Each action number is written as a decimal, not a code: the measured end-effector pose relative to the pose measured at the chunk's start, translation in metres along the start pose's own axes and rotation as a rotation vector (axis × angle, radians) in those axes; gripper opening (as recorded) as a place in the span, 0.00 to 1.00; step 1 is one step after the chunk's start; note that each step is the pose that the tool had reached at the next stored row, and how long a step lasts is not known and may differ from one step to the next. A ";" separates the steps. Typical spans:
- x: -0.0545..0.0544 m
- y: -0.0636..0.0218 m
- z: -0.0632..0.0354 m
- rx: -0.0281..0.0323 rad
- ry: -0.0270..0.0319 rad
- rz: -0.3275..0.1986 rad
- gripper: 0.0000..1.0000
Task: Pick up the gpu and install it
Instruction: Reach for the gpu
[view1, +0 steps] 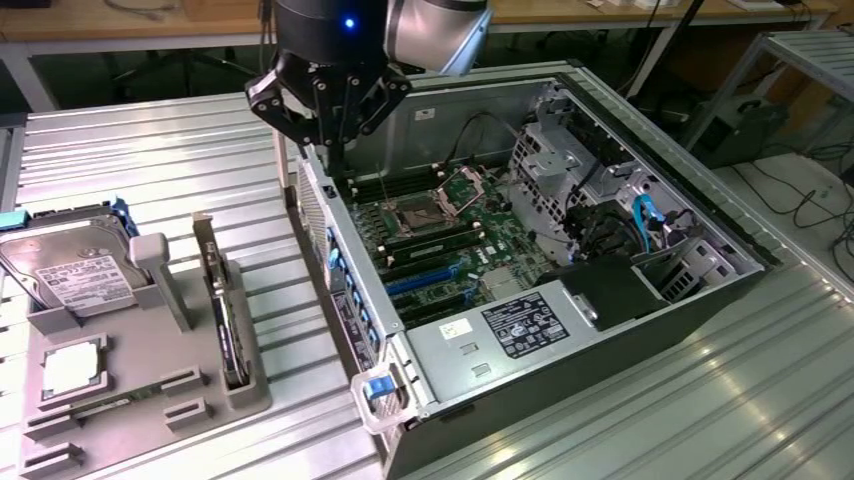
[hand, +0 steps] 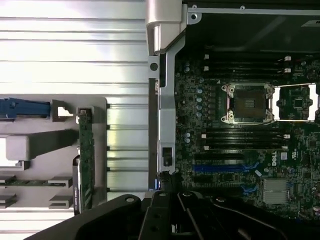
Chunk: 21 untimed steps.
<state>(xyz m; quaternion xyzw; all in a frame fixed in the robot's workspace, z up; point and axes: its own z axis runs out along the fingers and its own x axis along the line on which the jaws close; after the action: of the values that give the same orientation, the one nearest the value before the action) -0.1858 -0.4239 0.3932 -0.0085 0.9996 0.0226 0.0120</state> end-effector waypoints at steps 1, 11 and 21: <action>0.002 -0.0010 0.0000 -0.0001 0.0002 -0.005 0.11; 0.025 -0.0116 -0.0001 -0.0019 0.0006 -0.016 0.11; 0.070 -0.0193 -0.0013 -0.0034 0.0013 -0.028 0.11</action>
<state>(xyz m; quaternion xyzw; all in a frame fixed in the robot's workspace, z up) -0.2555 -0.4444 0.3919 -0.0227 0.9994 0.0241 0.0117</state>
